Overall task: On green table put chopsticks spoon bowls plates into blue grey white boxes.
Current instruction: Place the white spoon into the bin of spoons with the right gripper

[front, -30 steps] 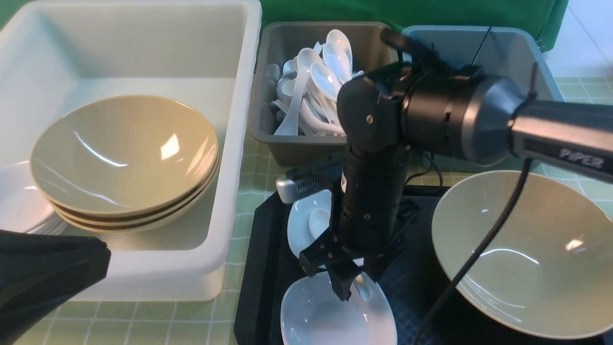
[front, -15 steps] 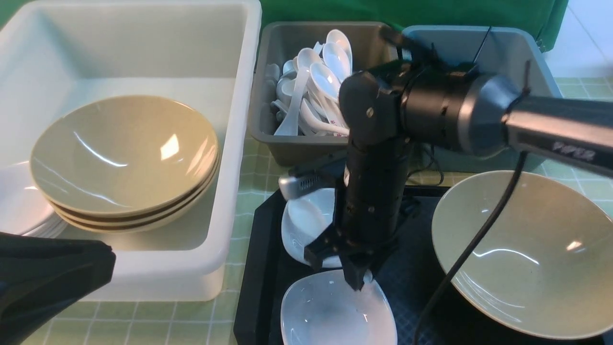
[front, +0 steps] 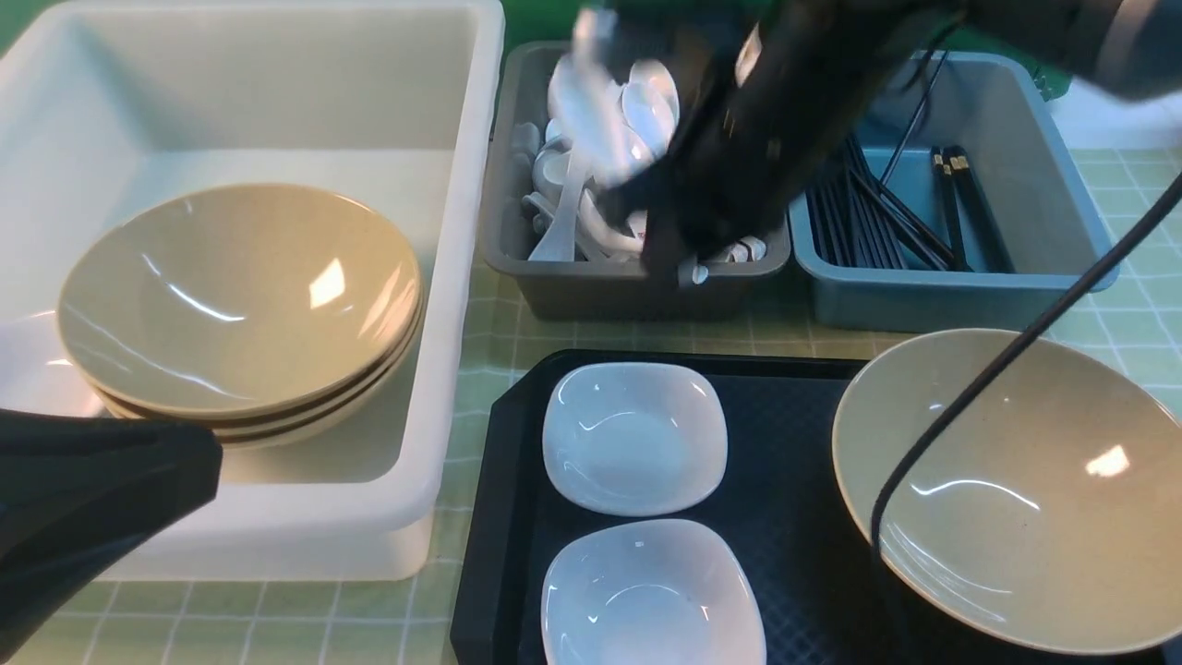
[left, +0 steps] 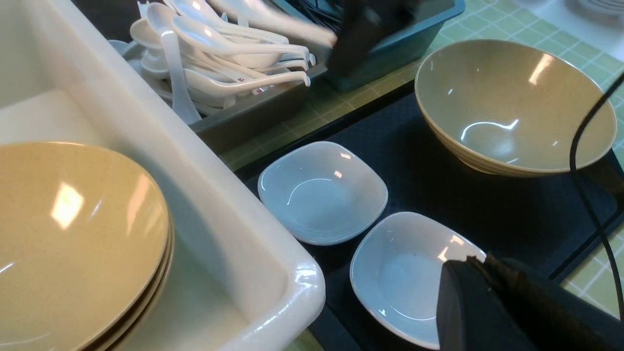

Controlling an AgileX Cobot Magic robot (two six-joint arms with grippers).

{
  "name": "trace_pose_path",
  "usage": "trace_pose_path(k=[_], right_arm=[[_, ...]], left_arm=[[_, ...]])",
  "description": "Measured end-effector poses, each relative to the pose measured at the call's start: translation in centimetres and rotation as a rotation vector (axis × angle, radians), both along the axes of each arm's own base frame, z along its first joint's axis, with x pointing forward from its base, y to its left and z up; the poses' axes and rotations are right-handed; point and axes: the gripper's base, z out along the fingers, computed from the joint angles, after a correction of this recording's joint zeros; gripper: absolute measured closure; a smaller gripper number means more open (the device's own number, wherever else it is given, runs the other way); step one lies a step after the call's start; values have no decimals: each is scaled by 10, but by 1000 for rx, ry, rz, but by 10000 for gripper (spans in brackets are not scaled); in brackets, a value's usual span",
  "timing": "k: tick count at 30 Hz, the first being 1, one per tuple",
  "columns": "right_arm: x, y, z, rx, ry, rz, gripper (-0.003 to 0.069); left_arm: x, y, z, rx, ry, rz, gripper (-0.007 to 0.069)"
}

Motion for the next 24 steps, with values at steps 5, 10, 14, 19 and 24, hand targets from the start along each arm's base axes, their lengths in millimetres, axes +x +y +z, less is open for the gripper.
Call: trace_pose_path(k=[5, 10, 14, 19, 24], right_arm=[[47, -26, -9, 109, -114, -180, 529], [81, -24, -48, 159, -157, -248, 522], [92, -20, -70, 161, -151, -263, 484], [95, -20, -78, 155, -142, -266, 344], [82, -24, -67, 99, -83, -205, 166]], left_arm=[[0, 0, 0, -2, -1, 0, 625], [0, 0, 0, -3, -1, 0, 625], [0, 0, 0, -8, 3, 3, 625], [-1, 0, -1, -18, 28, 13, 625], [-2, 0, -4, -5, 66, 9, 625]])
